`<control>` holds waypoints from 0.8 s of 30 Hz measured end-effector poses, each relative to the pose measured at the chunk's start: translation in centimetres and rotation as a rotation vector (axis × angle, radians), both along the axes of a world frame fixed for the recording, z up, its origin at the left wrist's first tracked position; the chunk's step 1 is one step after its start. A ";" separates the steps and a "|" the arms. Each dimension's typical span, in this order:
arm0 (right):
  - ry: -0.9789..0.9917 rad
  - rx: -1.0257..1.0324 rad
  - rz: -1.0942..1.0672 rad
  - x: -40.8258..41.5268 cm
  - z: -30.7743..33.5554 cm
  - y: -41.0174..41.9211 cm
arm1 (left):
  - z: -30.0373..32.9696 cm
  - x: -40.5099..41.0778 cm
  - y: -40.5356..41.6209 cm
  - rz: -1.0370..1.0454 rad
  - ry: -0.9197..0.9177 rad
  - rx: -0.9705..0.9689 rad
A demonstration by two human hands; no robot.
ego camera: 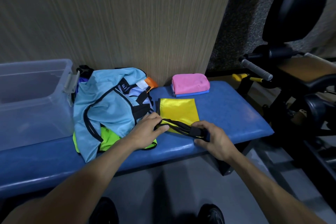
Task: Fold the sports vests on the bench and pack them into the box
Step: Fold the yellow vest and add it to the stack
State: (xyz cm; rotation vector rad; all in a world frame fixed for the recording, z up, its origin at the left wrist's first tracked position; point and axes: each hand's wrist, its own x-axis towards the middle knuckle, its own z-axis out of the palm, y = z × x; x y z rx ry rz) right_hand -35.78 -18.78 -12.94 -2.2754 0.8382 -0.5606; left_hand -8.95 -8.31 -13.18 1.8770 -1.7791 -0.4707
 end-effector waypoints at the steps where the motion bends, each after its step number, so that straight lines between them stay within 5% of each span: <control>1: -0.034 0.001 -0.027 0.1 -0.1 0.3 | 0.1 -0.1 0.0 0.014 0.004 -0.008; 6: -0.090 0.061 -0.056 0.0 0.4 0.8 | 0.5 -0.8 -0.1 0.072 0.052 -0.013; 13: -0.141 0.442 0.021 0.5 2.3 0.1 | 1.1 -1.5 -0.1 0.180 0.190 0.083; 24: -0.082 0.486 -0.228 3.3 2.4 -3.3 | 1.9 -3.1 -3.2 0.383 -0.026 0.094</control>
